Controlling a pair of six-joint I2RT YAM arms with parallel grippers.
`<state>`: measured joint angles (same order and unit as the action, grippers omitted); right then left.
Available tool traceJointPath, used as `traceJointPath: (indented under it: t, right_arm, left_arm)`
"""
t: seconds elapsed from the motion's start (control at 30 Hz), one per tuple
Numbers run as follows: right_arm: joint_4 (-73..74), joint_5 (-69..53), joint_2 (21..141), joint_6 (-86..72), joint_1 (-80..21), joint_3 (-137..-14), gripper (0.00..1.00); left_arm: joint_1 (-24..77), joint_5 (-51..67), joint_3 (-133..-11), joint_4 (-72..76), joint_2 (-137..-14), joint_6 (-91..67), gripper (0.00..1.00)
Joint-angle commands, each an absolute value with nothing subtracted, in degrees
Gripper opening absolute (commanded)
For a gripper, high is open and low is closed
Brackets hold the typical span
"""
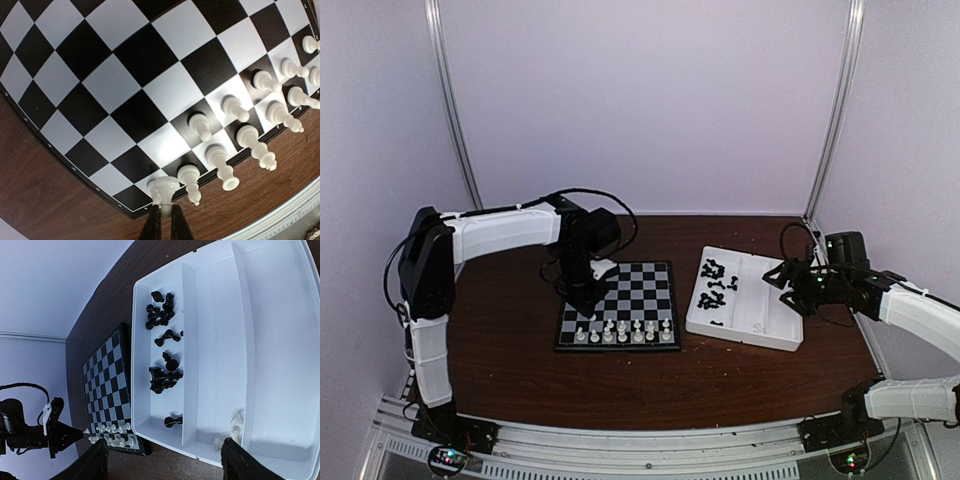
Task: Set up the chess pieces on the board
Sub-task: Place the chess piece on the chessboard.
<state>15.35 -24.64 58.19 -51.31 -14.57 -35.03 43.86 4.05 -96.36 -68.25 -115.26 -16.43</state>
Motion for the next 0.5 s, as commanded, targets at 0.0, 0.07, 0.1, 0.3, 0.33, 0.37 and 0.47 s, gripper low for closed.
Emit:
traceJointPath:
  t: [0.0, 0.07, 0.1, 0.3, 0.33, 0.37, 0.47]
  right_arm:
    - [15.0, -25.15, 57.65, -50.89, -13.89, -34.08, 0.76]
    - [15.0, -25.29, 57.56, -50.91, -13.8, -33.97, 0.76]
    - [15.02, -25.27, 57.57, -50.84, -13.72, -33.94, 0.76]
    - [15.16, -25.39, 57.09, -50.87, -13.38, -33.62, 0.76]
    - [15.19, -25.33, 57.19, -50.84, -13.32, -33.58, 0.76]
    - [15.2, -25.36, 57.21, -50.88, -13.28, -33.55, 0.76]
    - [14.96, -25.5, 57.23, -50.95, -13.19, -33.36, 0.76]
  left_arm:
    - [43.33, 4.3, -98.64, -69.87, -117.11, -15.17, 0.0]
    - [43.33, 4.52, -98.92, -69.85, -117.82, -15.04, 0.0]
    - [43.33, 4.48, -99.07, -69.86, -118.12, -15.01, 0.0]
    - [43.33, 4.15, -100.0, -69.8, -119.64, -14.57, 0.0]
    - [43.33, 4.11, -100.15, -69.86, -119.89, -14.48, 0.0]
    - [43.33, 4.06, -100.27, -69.92, -120.1, -14.4, 0.0]
    - [43.32, 4.44, -100.4, -69.87, -120.64, -14.05, 0.0]
